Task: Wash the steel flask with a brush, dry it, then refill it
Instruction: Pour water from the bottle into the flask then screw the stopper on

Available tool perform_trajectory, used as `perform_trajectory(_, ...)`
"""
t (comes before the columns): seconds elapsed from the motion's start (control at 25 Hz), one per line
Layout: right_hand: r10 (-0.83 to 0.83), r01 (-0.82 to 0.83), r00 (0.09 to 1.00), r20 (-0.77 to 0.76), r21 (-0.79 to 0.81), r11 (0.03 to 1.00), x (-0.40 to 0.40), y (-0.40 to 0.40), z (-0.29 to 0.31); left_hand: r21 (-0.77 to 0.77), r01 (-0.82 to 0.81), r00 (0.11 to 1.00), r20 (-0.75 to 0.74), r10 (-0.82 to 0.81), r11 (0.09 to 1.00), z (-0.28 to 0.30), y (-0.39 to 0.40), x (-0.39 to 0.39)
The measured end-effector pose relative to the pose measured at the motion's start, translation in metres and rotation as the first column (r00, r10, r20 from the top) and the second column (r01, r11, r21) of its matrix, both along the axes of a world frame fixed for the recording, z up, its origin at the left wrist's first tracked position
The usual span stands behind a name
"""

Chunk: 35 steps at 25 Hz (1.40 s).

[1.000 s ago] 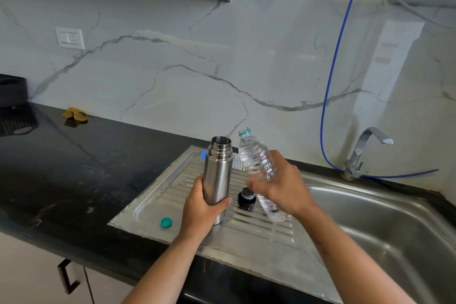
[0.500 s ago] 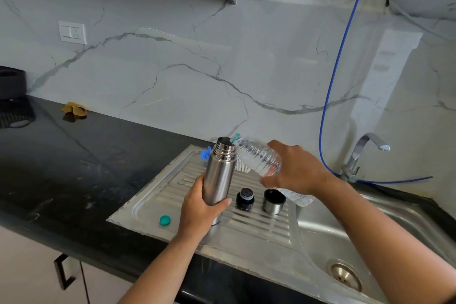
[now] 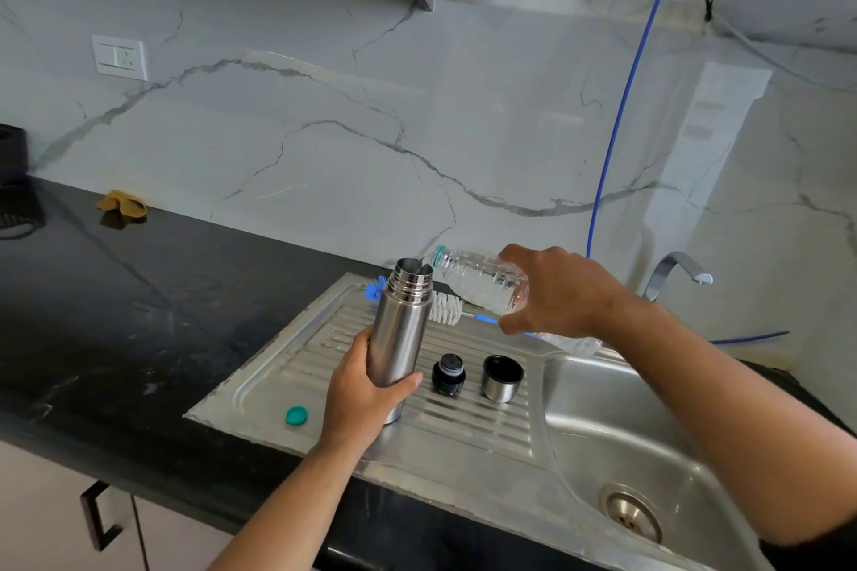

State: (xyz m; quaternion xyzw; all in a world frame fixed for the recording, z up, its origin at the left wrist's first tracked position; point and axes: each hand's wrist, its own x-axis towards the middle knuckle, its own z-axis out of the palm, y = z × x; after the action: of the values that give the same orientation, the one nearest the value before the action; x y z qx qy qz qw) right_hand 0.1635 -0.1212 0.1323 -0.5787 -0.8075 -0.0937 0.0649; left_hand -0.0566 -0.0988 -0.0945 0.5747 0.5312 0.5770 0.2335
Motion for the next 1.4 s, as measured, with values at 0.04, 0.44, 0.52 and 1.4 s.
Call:
perform_trajectory(0.04,0.002,-0.002,1.000,0.006,-0.002,1.000,0.001,-0.001,0.002,0.001,0.001,1.000,0.000,-0.001,1.000,0.000,0.000,0.000)
perform_trajectory(0.44,-0.006,0.005,0.998,0.064,0.024,1.000,0.002,0.000,0.012,-0.007,0.001,1.000,-0.010,-0.001,1.000,-0.001,0.001,-0.001)
perform_trajectory(0.52,-0.002,0.000,0.998,0.071,0.022,1.000,0.002,0.000,0.014,-0.010,-0.001,1.000,-0.012,0.001,1.000,-0.001,0.001,-0.001)
perform_trajectory(1.4,0.020,-0.026,0.994,0.110,0.052,0.998,0.003,0.009,0.022,-0.060,0.024,0.999,0.031,-0.022,0.998,0.004,-0.003,0.001)
